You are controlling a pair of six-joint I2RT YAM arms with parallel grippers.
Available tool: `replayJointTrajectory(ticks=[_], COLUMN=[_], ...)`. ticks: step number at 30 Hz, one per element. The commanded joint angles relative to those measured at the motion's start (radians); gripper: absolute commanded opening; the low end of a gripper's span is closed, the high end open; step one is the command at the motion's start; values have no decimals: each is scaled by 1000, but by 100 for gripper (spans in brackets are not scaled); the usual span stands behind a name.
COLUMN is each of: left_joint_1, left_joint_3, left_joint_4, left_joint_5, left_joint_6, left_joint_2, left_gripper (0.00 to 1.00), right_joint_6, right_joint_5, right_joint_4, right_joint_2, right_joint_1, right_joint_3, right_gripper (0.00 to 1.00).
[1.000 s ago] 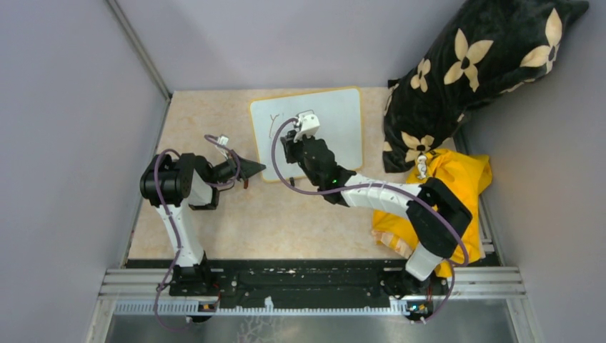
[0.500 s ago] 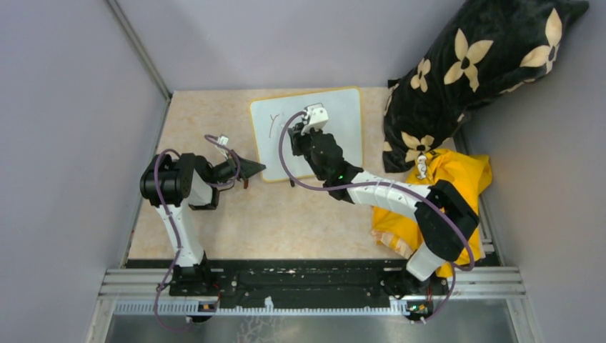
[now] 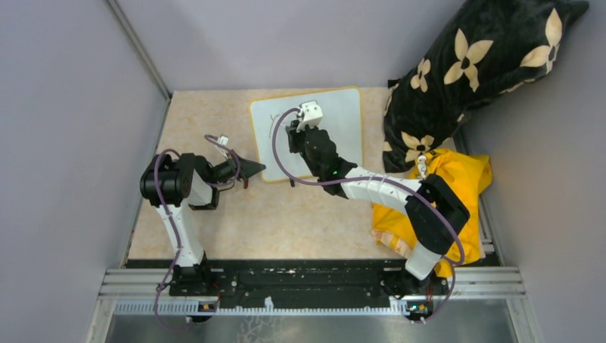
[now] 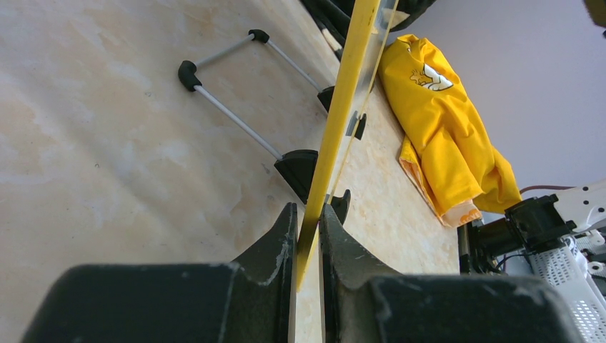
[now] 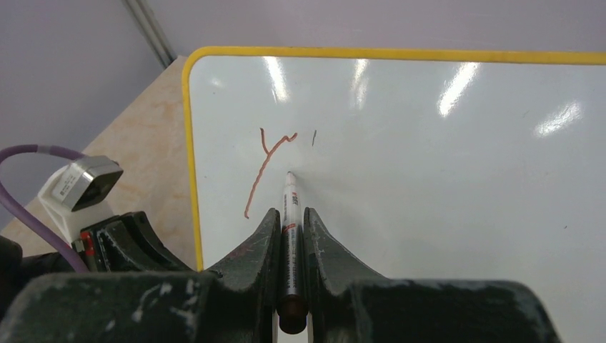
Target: Write a sentence on the whiteboard
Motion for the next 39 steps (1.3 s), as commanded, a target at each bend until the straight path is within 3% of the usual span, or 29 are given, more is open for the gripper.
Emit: replayJointTrajectory(ticks=[1,39], left_joint_1=[-2,-2], left_joint_3=[-13,-12], left_joint_4=[104,104], left_joint_5=[-1,2], left_joint_6=[-1,-4], left_joint_2=[20,22], left_gripper=[0,0], right_joint_6=[-6,-6], right_joint_5=[7,80], right_joint_4=[5,-77], right_joint_2=[17,-29], right_joint_1=[-10,-14], right_joint_3=[49,-16], right_gripper=[0,0])
